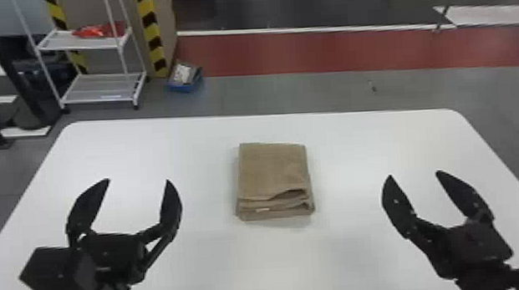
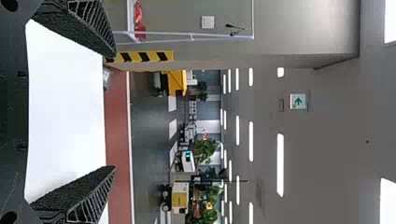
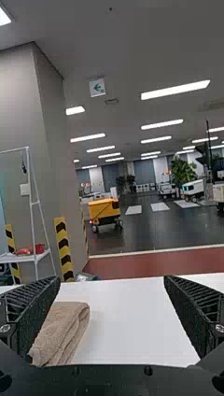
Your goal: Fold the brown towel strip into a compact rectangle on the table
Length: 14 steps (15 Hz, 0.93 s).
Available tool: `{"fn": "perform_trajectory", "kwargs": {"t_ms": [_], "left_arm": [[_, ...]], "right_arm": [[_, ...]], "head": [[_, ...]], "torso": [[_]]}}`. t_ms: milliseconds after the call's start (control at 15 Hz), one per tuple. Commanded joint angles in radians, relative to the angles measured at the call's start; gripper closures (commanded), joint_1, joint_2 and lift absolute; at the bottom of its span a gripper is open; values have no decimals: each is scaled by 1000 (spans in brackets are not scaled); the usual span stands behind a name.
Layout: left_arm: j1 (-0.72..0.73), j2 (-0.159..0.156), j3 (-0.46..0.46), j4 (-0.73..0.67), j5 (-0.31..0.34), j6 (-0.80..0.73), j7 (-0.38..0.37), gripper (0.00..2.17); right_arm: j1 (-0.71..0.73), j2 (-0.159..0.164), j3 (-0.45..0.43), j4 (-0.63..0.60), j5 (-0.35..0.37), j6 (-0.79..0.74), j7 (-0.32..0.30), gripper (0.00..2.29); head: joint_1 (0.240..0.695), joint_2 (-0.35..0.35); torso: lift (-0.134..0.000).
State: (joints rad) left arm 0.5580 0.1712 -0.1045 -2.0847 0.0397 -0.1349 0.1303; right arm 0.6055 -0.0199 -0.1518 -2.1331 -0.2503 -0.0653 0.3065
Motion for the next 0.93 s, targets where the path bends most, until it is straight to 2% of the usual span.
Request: {"fn": "perform_trajectory", "kwargs": {"t_ms": [0,867], "left_arm": [[5,4,0,0,0,2,-3,22],[5,1,-1,2,-4,8,-18,22]], "right_arm": [[14,0,-9,-7,-1,-3,-1,66],[33,5,-15,-25,13,3,3,70]], "head": [[695,-52],[695,-67]], "torso": [[-117],[-117]]}}
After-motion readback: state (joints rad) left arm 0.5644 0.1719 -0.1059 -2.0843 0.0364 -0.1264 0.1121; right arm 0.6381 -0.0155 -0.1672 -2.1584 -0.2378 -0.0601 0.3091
